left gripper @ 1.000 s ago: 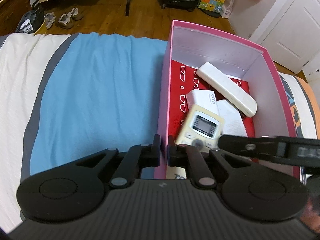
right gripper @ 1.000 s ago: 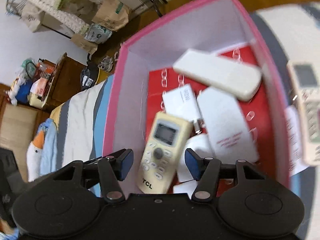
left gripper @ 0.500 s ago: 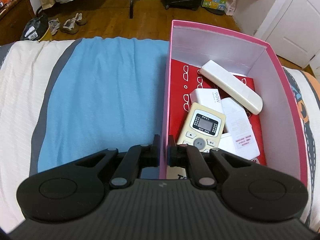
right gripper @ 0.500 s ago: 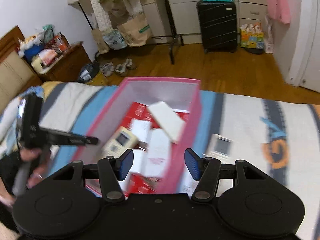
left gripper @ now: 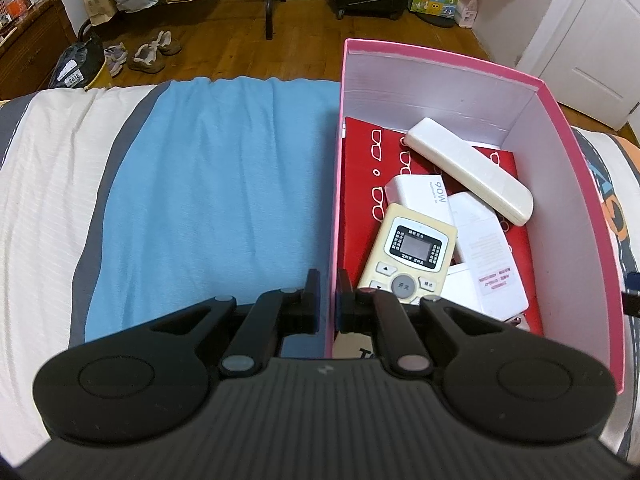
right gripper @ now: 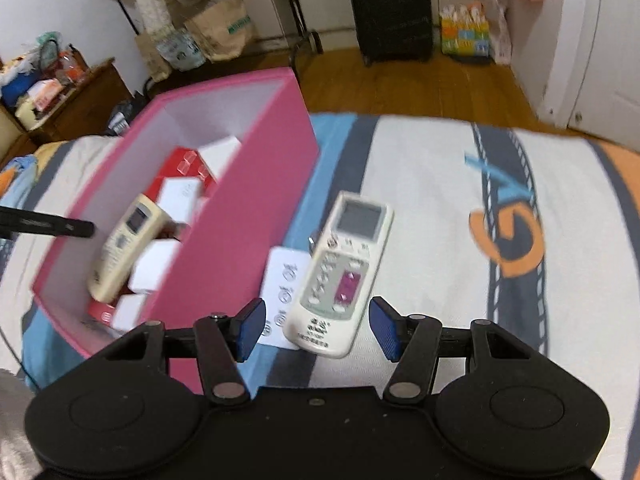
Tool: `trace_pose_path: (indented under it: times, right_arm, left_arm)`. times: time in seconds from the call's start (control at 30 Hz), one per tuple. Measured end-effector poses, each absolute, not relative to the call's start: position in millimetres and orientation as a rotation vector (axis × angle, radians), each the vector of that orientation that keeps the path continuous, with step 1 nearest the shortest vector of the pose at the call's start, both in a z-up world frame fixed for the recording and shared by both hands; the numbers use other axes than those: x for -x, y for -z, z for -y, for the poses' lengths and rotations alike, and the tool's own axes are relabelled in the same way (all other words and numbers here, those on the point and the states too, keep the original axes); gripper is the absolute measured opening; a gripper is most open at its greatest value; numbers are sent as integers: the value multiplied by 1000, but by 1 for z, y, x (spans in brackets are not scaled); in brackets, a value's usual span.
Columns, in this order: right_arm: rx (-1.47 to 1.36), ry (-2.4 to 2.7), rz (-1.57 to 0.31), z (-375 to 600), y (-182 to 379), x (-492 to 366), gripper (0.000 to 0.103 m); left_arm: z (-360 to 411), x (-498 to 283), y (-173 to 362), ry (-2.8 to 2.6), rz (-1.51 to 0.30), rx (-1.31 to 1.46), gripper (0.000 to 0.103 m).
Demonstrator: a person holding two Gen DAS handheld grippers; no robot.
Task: Organize rigid objects
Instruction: 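Grasp the white remote with pink buttons with the right gripper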
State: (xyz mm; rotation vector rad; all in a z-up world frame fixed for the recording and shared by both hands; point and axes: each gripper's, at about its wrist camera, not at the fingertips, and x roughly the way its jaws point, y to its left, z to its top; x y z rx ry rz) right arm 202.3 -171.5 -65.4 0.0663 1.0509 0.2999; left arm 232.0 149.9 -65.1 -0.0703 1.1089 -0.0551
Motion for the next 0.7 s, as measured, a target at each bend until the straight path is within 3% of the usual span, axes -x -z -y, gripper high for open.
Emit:
trace_pose_path:
  times: [0.1,0.7]
  right_arm:
    - [-87,-274,-1086,174,80,-207,67]
    - [-89,-225,-1069,162,120,-239,67]
  left_arm:
    - [-151,-233,67,47,-1114,64,12]
    - [-153,-235,71,56,-1114,57,12]
